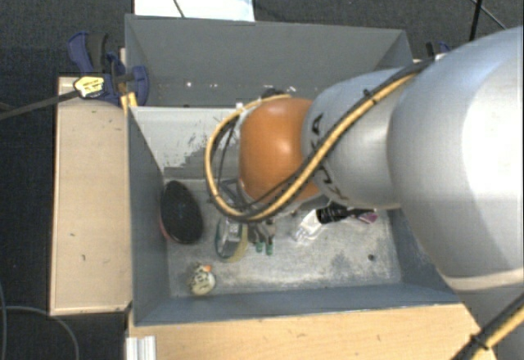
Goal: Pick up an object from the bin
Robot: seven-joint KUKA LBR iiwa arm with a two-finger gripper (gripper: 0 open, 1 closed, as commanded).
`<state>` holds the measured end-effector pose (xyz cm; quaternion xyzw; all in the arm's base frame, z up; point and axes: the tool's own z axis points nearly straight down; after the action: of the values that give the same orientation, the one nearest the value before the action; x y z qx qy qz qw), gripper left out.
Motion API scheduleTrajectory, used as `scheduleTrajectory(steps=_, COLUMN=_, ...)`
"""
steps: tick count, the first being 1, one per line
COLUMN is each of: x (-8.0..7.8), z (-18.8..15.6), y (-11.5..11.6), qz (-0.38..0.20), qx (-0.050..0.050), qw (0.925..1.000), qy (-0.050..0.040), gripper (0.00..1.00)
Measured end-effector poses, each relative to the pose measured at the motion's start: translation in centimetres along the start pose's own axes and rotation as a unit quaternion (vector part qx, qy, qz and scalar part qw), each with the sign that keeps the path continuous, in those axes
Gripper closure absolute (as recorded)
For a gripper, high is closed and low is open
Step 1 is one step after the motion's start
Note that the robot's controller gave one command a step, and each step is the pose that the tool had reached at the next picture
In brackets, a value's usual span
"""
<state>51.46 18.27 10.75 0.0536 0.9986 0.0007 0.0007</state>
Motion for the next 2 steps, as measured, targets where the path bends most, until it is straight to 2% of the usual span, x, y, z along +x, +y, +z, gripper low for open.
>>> scheduleTrajectory(steps=1, x=2.1, z=3.0, y=-3.3, qz=0.0, qx=-0.004, qw=1.0, qy=-0.0063, gripper=1.0)
scheduleTrajectory(steps=2, x=-2.5, z=-10.0, y=-1.0, qz=0.037, qx=-0.002, qw=0.9993, qy=-0.0053, gripper=1.0)
